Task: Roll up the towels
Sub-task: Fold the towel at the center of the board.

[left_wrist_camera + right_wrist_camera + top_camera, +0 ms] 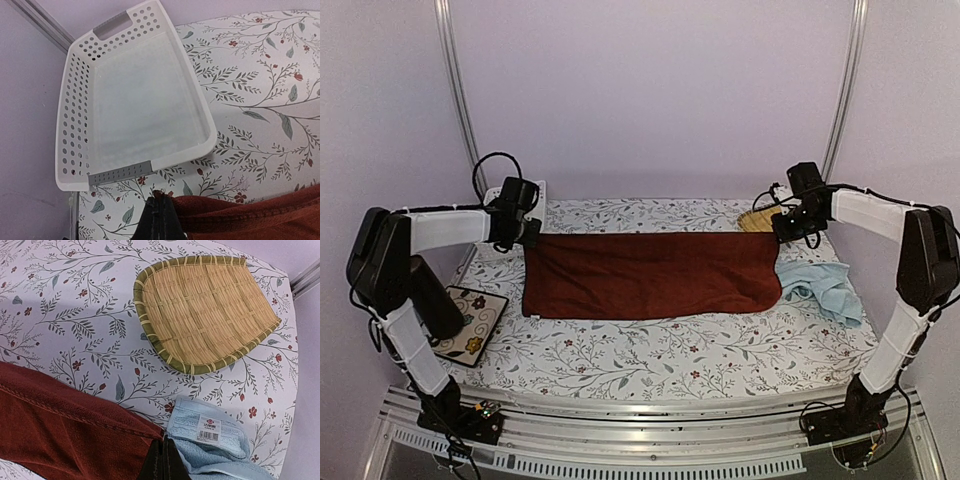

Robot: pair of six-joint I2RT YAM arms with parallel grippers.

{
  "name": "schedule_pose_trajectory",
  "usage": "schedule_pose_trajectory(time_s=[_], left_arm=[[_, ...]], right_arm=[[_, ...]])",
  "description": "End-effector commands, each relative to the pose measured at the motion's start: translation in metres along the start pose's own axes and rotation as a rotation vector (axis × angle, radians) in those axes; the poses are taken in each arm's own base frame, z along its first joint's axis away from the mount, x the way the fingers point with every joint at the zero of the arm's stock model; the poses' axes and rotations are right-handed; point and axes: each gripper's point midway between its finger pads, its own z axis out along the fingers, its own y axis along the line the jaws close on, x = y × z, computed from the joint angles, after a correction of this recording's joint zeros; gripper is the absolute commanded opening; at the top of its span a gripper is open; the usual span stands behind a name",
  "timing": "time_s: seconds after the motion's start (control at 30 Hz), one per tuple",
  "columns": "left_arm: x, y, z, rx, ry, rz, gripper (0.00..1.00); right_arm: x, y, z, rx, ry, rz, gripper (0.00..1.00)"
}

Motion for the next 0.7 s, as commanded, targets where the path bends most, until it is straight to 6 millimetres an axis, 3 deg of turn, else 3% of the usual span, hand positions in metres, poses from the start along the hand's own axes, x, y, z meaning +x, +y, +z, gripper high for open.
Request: schedule_pose_trajectory(time_s=[0.0, 0.1, 0.33, 0.67], left_arm=[[0.015, 0.007, -0.016, 0.043, 0.016, -0.032, 0.0], [0.036, -0.004, -0.023, 0.114, 0.08, -0.025, 0.0], [0.081, -0.024, -0.032, 0.194, 0.187, 0.003, 0.0], [0.091, -0.03, -0.052, 0.258, 0.229, -0.019, 0.0]], right_arm=[[0.015, 0.008, -0.023, -0.051, 0.003, 0.012, 0.02], [0.025, 0.01, -0.029, -0.059, 0.018, 0.007, 0.02], [0.064, 0.02, -0.024, -0.061, 0.156, -0.003, 0.02], [0.084, 0.005, -0.039, 0.026, 0.208, 0.023, 0.02]])
